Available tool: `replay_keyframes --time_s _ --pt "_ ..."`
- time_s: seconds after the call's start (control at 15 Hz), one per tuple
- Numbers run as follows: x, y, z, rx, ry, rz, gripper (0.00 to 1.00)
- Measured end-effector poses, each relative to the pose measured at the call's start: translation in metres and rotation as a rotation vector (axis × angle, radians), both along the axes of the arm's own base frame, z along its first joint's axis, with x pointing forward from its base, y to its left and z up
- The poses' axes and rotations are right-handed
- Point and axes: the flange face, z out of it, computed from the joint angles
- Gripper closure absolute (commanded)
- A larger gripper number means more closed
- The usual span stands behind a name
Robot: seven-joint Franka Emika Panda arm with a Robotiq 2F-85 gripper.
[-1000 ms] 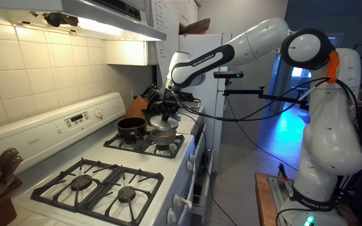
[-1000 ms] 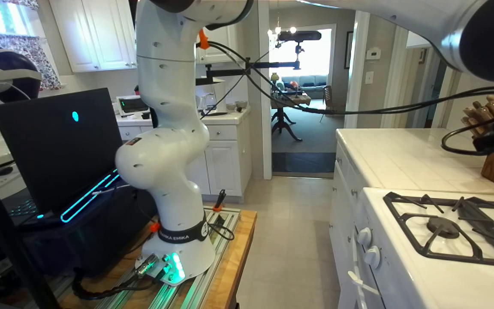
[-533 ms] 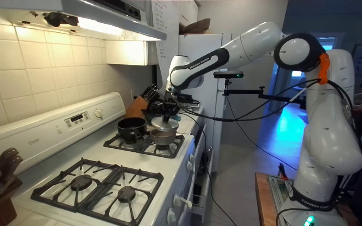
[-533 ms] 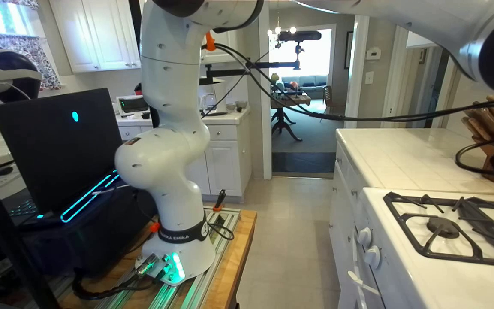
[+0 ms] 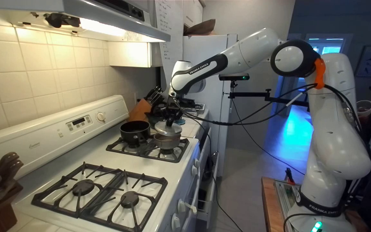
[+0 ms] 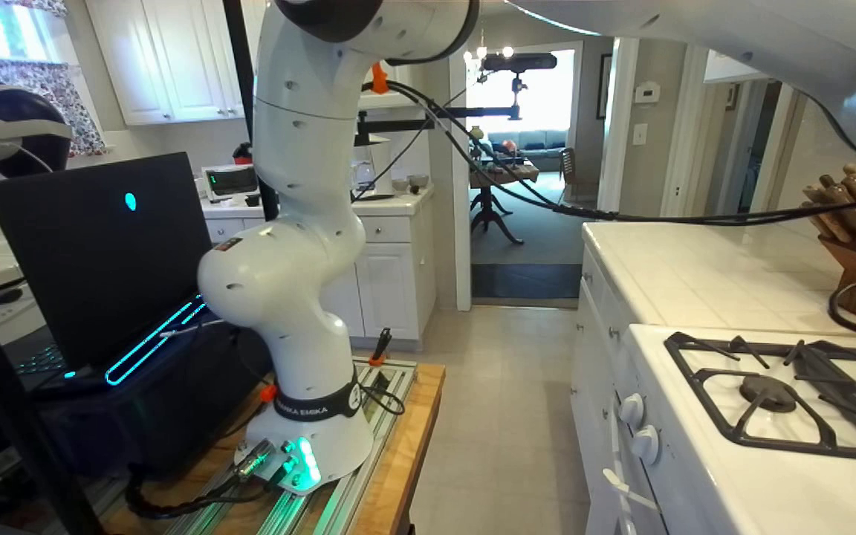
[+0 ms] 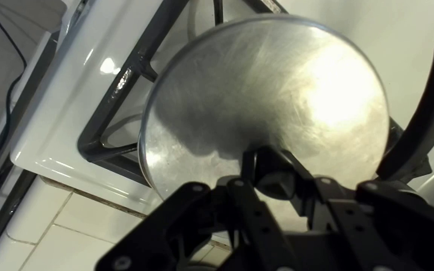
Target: Put the silver lid on the silver pot.
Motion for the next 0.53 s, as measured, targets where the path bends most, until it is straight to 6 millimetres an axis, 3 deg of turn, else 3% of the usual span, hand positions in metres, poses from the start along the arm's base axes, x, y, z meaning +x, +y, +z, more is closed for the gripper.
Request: replay_keyframes --time_s 0.53 --pt "0.015 -0.014 -0.011 0.014 0.002 -0.007 0.94"
